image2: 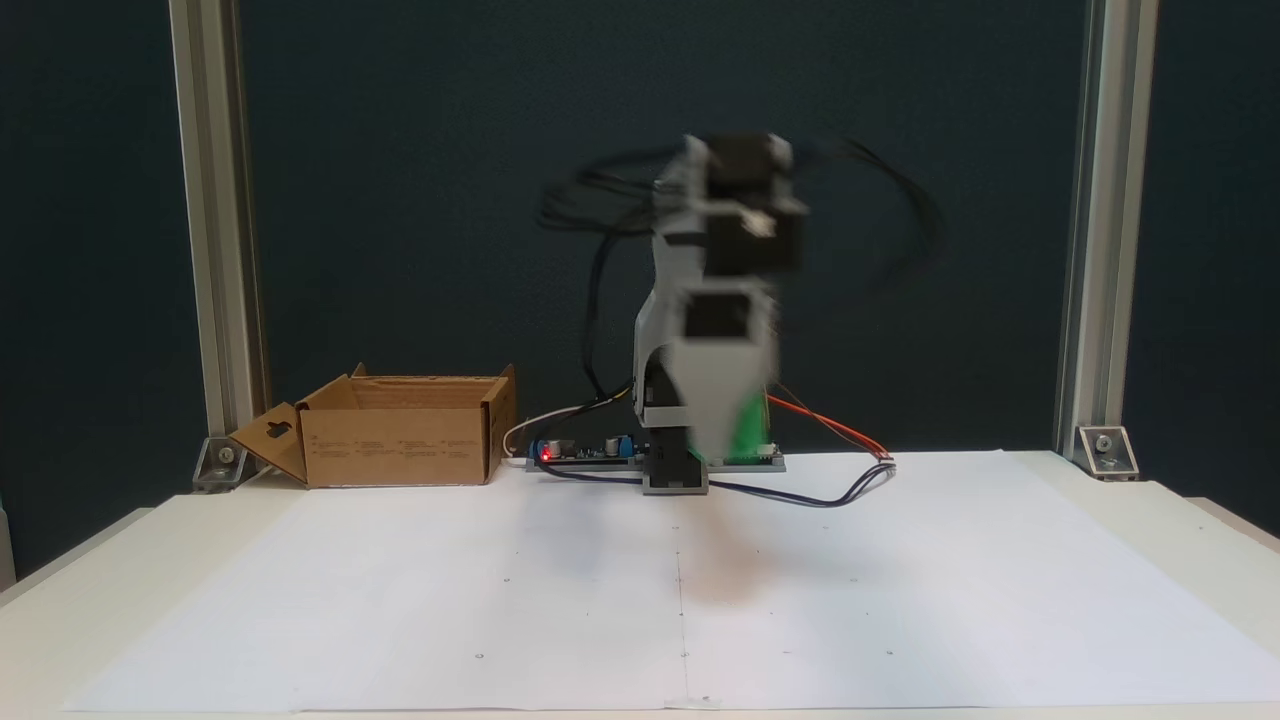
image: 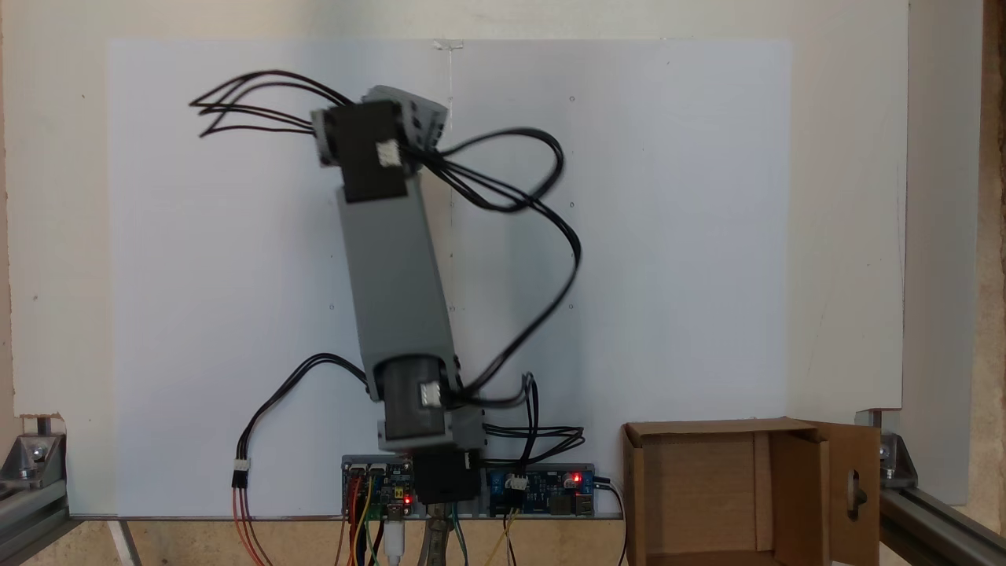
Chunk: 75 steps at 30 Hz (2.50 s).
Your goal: Grasp a green dice and put it in the bin.
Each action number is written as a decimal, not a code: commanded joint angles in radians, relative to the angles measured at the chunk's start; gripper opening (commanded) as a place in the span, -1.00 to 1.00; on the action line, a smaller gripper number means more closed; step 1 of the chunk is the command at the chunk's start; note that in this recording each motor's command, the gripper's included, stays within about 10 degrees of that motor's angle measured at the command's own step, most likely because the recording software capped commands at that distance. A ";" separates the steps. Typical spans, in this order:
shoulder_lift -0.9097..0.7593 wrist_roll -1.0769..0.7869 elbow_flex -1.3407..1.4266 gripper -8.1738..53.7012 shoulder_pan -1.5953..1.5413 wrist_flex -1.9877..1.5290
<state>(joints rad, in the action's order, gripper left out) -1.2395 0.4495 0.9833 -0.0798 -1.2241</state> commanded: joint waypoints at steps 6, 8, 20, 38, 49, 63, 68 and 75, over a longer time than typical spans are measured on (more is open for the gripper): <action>-0.351 -0.222 0.284 -0.36 0.390 0.181; -0.411 -0.298 0.345 -0.36 0.503 0.183; -0.540 -0.794 0.508 -0.36 1.340 0.204; -0.380 -1.085 0.508 -0.36 1.896 0.505; -0.233 -1.085 0.512 -0.36 1.907 0.675; -0.270 -1.049 0.607 0.33 1.908 0.666; -0.364 -0.830 0.552 0.33 1.864 0.669; -0.491 -0.556 0.437 0.33 1.689 0.672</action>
<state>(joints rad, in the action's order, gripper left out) -1.6828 -0.2286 1.4788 1.6582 -0.5706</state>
